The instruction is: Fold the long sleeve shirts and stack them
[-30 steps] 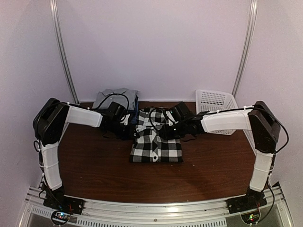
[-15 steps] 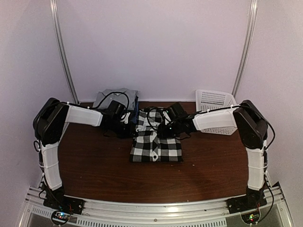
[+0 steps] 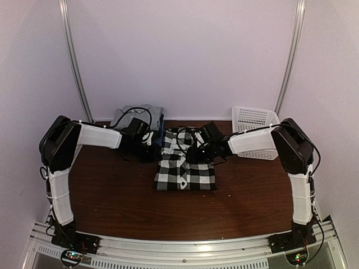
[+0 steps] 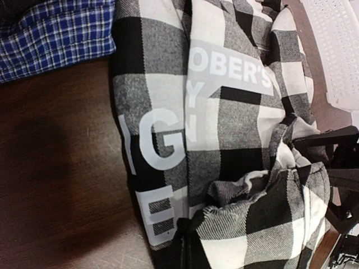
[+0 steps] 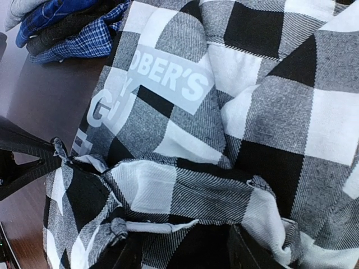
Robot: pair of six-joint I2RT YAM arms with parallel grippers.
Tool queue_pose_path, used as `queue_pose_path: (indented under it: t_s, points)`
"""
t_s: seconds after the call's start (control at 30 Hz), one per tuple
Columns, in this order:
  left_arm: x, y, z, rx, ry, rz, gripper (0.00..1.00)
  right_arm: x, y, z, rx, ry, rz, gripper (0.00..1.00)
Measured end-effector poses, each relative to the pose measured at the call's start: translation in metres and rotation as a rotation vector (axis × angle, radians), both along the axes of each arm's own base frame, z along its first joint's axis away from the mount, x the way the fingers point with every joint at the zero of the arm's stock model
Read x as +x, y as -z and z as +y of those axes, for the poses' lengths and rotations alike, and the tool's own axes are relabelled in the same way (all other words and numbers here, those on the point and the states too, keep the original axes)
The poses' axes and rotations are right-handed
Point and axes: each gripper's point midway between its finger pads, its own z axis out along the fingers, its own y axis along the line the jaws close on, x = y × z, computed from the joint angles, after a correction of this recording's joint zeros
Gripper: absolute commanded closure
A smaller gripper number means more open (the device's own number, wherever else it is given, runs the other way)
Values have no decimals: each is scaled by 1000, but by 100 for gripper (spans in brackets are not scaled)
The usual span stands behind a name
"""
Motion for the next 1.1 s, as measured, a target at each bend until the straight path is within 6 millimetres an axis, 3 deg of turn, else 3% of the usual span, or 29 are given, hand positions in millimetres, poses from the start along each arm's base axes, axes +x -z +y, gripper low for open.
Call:
queue_pose_path:
  t_s: [0.13, 0.3, 0.4, 0.63, 0.83, 1.0, 1.1]
  points:
    - [3, -2, 2, 14, -13, -9, 100, 2, -18, -9, -9, 7, -20, 47]
    - [7, -4, 3, 22, -22, -17, 97, 7, -58, -21, -10, 27, -87, 58]
    - [9, -7, 2, 21, -23, -23, 97, 3, -67, -26, -6, 28, -102, 61]
    - [11, -11, 0, 16, -22, -31, 97, -10, -37, -35, -55, 24, -47, 70]
    - [11, -10, 0, 16, -22, -31, 98, -6, 15, -49, -131, 52, 40, 70]
    - [11, -9, 0, 17, -22, -28, 98, 1, 15, -56, -130, 75, 40, 67]
    - [11, -9, 0, 17, -21, -28, 98, -1, 9, -55, -131, 74, 34, 60]
